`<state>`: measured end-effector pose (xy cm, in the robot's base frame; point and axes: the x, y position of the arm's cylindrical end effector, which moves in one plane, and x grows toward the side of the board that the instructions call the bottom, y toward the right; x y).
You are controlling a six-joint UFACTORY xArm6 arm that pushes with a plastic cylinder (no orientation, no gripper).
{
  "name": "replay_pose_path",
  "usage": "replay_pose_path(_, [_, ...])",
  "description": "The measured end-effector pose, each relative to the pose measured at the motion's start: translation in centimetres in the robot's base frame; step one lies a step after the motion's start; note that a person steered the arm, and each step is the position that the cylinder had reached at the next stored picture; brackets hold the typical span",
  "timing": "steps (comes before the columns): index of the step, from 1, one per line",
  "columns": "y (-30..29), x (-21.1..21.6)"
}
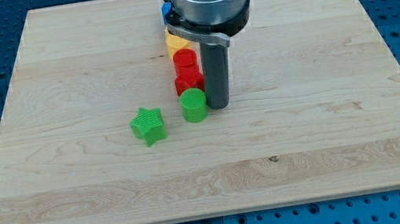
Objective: Push the green star below the green cirle
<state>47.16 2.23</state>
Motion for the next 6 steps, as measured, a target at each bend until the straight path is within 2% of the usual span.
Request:
replay_pose_path(4, [6.6,0.1])
replay_pose_path(6, [6.2,6.5])
